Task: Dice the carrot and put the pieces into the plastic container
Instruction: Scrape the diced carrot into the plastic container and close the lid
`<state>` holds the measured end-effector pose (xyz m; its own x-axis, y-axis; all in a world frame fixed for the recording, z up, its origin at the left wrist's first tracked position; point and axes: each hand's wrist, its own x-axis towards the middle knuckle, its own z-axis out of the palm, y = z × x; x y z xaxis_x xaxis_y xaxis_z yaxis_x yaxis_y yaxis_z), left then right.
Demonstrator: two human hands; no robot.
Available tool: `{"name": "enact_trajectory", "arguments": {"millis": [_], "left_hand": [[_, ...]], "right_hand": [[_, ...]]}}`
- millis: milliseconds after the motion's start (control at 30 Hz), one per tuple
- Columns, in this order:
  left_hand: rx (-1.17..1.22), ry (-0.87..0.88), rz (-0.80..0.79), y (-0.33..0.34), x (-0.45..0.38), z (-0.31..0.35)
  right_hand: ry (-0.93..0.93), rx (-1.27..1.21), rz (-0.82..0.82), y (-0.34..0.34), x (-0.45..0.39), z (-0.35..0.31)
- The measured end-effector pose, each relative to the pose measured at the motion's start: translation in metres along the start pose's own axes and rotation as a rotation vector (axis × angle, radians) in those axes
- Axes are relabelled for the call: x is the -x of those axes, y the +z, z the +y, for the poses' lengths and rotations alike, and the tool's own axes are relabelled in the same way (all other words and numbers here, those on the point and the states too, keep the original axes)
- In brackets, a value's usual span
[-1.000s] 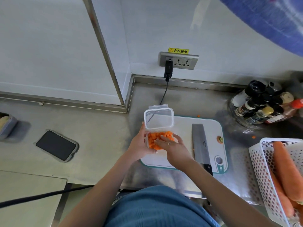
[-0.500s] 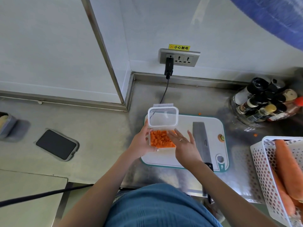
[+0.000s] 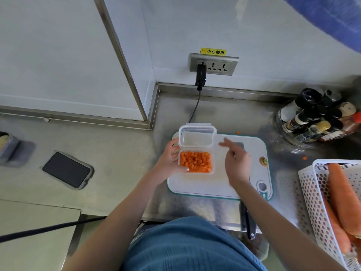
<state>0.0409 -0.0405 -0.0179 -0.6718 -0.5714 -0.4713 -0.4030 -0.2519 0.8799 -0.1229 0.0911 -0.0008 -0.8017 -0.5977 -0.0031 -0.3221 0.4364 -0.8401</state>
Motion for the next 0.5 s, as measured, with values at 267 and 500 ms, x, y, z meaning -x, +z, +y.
{"name": "enact_trajectory", "arguments": {"millis": [267,500], "left_hand": [[0.430,-0.134,0.108,0.000,-0.010,0.022],[0.038,-0.051,-0.035,0.006,0.000,-0.012]], "right_hand": [[0.242,-0.249,-0.422,0.009,-0.024,-0.033],[-0.030,0.243,-0.678,0.010,-0.002,0.016]]}}
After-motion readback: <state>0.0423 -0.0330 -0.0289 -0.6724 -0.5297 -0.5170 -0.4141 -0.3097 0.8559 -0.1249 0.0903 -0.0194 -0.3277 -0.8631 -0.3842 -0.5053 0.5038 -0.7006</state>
